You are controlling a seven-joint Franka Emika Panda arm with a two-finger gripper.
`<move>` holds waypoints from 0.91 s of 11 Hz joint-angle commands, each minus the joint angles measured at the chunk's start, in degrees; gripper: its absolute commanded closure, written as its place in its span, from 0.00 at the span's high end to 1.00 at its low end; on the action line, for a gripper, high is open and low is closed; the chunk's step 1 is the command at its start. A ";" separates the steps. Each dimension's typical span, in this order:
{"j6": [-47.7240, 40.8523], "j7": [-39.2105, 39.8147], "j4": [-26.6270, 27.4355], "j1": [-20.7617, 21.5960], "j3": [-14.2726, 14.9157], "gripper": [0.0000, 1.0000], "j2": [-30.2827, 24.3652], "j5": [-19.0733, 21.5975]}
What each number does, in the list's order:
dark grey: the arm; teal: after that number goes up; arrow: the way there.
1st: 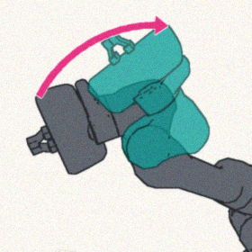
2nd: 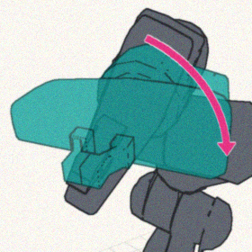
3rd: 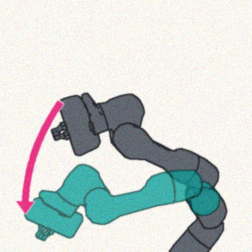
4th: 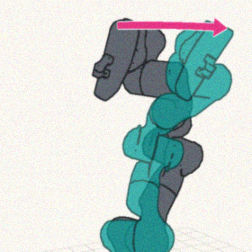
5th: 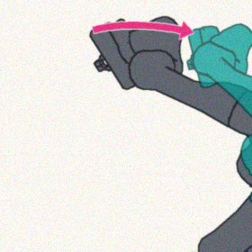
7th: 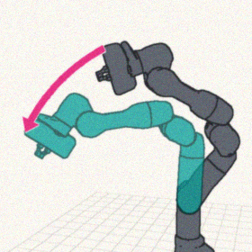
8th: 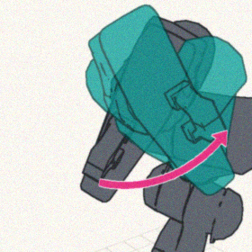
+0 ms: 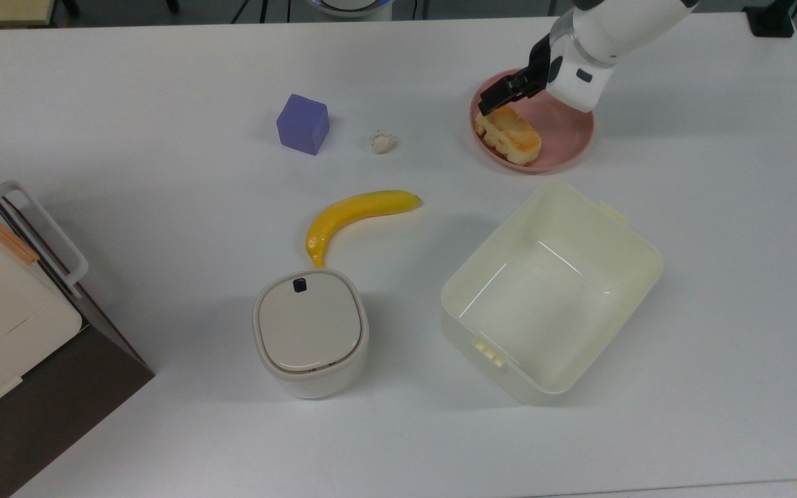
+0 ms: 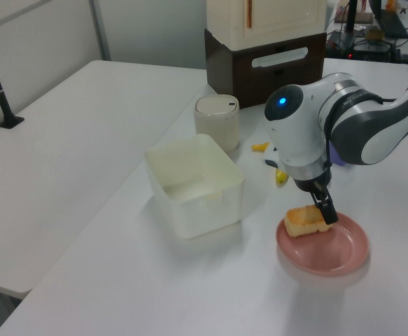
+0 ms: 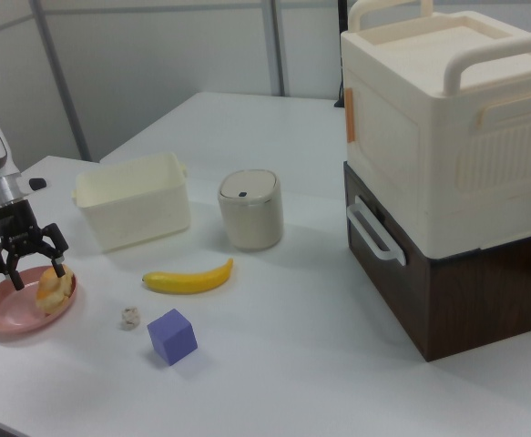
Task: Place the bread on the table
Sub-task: 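Lower the gripper and close it on the bread slice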
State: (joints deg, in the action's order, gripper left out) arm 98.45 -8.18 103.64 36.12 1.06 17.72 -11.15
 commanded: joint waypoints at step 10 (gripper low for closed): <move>0.52 -0.25 -0.64 -0.79 0.09 0.00 3.55 -3.53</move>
State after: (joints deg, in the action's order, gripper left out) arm 98.45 -8.18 103.17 35.17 1.10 21.38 -13.18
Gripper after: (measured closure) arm 0.370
